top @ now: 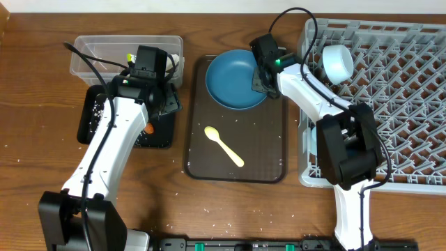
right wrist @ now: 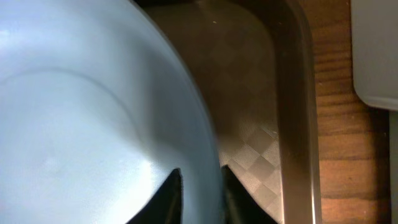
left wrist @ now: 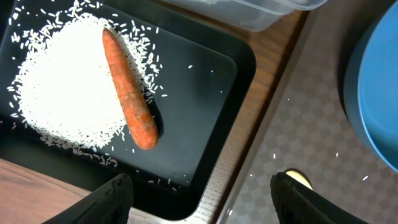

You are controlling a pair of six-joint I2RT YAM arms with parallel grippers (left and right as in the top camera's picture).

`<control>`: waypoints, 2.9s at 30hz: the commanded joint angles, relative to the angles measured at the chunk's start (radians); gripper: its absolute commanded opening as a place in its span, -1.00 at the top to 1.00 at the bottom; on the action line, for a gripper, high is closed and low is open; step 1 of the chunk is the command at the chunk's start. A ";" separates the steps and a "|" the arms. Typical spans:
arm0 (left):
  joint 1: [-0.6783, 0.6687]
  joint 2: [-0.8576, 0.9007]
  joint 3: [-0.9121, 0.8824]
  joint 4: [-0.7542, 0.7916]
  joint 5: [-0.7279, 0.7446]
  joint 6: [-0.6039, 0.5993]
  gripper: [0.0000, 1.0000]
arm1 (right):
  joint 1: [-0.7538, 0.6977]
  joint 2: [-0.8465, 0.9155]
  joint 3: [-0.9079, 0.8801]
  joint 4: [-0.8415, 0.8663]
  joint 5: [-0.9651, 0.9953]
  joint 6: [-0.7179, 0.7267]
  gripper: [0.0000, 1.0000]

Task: Sort waste into correct bins and load items into the dishwasher rack
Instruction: 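Grasp rim of large blue bowl with right gripper, then lift blue bowl with right gripper toward the rack, then lower blue bowl into back of rack and open right gripper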

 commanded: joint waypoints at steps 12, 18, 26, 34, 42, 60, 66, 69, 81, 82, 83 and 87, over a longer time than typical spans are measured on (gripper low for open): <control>0.005 -0.002 -0.009 -0.009 -0.013 -0.010 -0.48 | -0.010 0.000 0.004 0.011 -0.011 -0.104 0.98; 0.005 -0.002 -0.009 -0.009 -0.013 -0.010 -0.74 | -0.030 -0.117 0.017 0.018 -0.005 -0.191 0.98; 0.005 -0.002 -0.009 -0.009 -0.012 -0.010 -0.82 | -0.051 -0.378 0.017 0.017 0.283 -0.245 0.98; 0.005 -0.002 -0.009 -0.006 -0.012 -0.010 -0.85 | -0.050 -0.496 0.017 0.018 0.835 -0.245 0.98; 0.005 -0.002 -0.009 0.002 -0.012 -0.010 -0.87 | -0.091 -0.484 0.013 0.013 1.341 -0.276 0.98; 0.005 -0.002 -0.009 0.002 -0.012 -0.010 -0.99 | -0.497 -0.332 0.011 0.037 1.257 -0.355 0.98; 0.005 -0.002 -0.009 0.002 -0.012 -0.010 -0.99 | -0.562 -0.298 0.011 0.080 1.028 -0.517 0.98; 0.005 -0.002 -0.009 0.002 -0.012 -0.010 -0.99 | -0.584 -0.290 0.011 0.124 0.938 -0.628 0.98; 0.005 -0.002 -0.009 0.002 -0.012 -0.010 -0.98 | -0.632 -0.288 0.011 0.316 0.800 -1.096 0.97; 0.005 -0.002 -0.009 0.002 -0.012 -0.010 -0.98 | -0.636 -0.288 0.011 0.316 0.792 -1.142 0.98; 0.005 -0.002 -0.009 0.002 -0.012 -0.010 -0.98 | -0.639 -0.288 0.011 0.316 0.790 -1.176 0.98; 0.005 -0.002 -0.009 0.002 -0.012 -0.010 -0.98 | -0.645 -0.288 0.007 0.314 0.790 -1.294 0.97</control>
